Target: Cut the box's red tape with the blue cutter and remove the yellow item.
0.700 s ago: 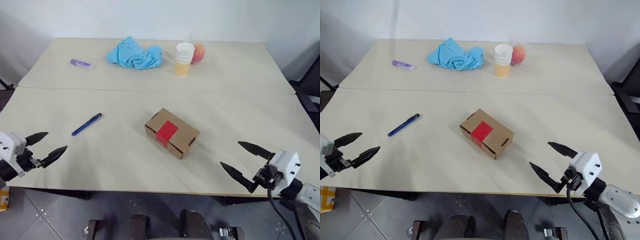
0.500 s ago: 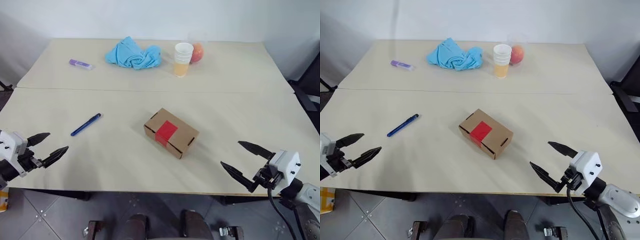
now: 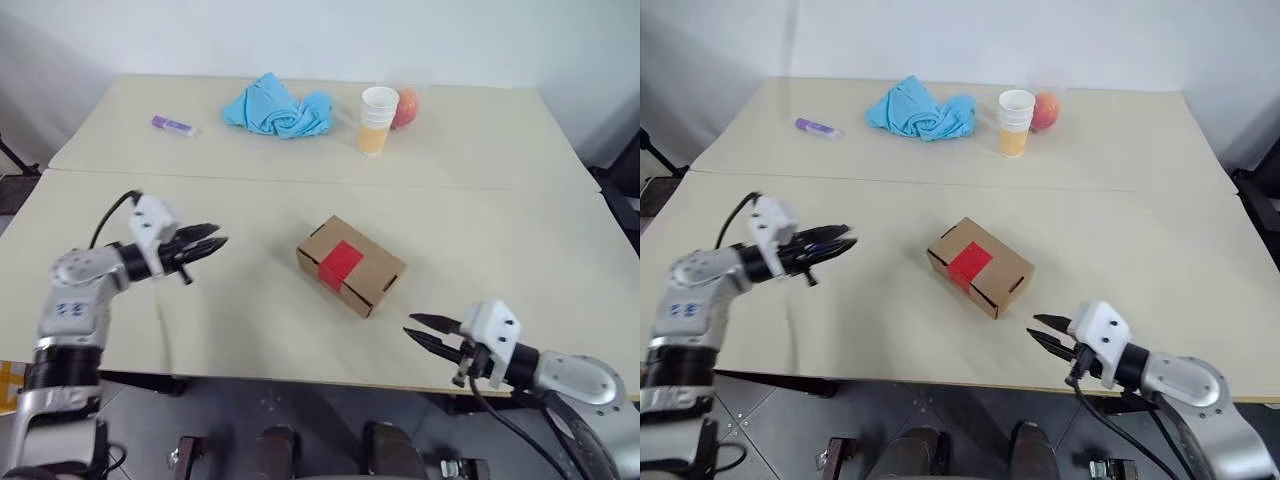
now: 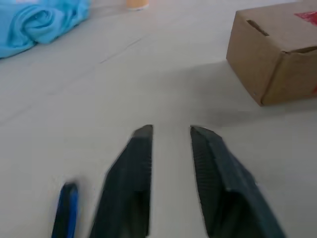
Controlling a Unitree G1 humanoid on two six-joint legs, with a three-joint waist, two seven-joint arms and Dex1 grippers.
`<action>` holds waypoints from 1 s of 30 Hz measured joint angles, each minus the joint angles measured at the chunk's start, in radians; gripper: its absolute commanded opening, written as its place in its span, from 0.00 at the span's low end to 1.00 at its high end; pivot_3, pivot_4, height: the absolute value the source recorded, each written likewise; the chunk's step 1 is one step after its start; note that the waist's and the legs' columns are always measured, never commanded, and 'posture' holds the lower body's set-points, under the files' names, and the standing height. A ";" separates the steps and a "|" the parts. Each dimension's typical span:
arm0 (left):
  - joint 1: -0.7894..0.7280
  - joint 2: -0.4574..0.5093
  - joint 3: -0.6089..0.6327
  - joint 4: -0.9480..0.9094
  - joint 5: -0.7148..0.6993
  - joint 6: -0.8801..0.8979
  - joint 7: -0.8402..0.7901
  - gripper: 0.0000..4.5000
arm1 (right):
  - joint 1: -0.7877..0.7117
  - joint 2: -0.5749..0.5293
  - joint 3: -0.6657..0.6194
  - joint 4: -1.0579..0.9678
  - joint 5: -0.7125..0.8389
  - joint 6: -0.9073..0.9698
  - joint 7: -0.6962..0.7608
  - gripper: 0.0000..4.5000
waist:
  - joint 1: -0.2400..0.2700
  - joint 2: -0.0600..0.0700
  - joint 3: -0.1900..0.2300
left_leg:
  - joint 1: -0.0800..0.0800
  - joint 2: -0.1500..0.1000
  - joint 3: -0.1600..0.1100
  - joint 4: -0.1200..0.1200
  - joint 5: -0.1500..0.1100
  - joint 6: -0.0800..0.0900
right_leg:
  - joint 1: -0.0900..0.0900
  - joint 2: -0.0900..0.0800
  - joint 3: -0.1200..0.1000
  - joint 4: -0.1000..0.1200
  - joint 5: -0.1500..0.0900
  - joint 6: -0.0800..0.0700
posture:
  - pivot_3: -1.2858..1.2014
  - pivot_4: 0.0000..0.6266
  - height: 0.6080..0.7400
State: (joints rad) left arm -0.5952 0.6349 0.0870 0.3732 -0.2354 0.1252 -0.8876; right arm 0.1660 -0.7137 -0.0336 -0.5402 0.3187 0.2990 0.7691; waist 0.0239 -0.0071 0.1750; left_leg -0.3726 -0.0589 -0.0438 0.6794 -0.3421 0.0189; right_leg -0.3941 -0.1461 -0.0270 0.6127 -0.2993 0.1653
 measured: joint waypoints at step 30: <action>0.035 0.030 -0.108 -0.284 -0.241 0.457 -0.394 0.01 | -0.698 0.121 0.091 0.662 -0.201 -0.040 -0.101 0.00 | -0.015 0.003 0.002 | -0.004 0.003 -0.006 0.004 0.000 0.000 | -0.002 -0.003 -0.007 0.004 0.000 0.000 | 0.52 0.24 1.00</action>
State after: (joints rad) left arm -0.5600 0.6645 -0.0205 0.0896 -0.4764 0.5822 -1.2821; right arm -0.5324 -0.5922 0.0574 0.1214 0.1178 0.2590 0.6685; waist 0.0092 -0.0046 0.1766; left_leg -0.3765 -0.0561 -0.0503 0.6834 -0.3420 0.0189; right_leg -0.3956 -0.1495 -0.0343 0.6163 -0.2993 0.1653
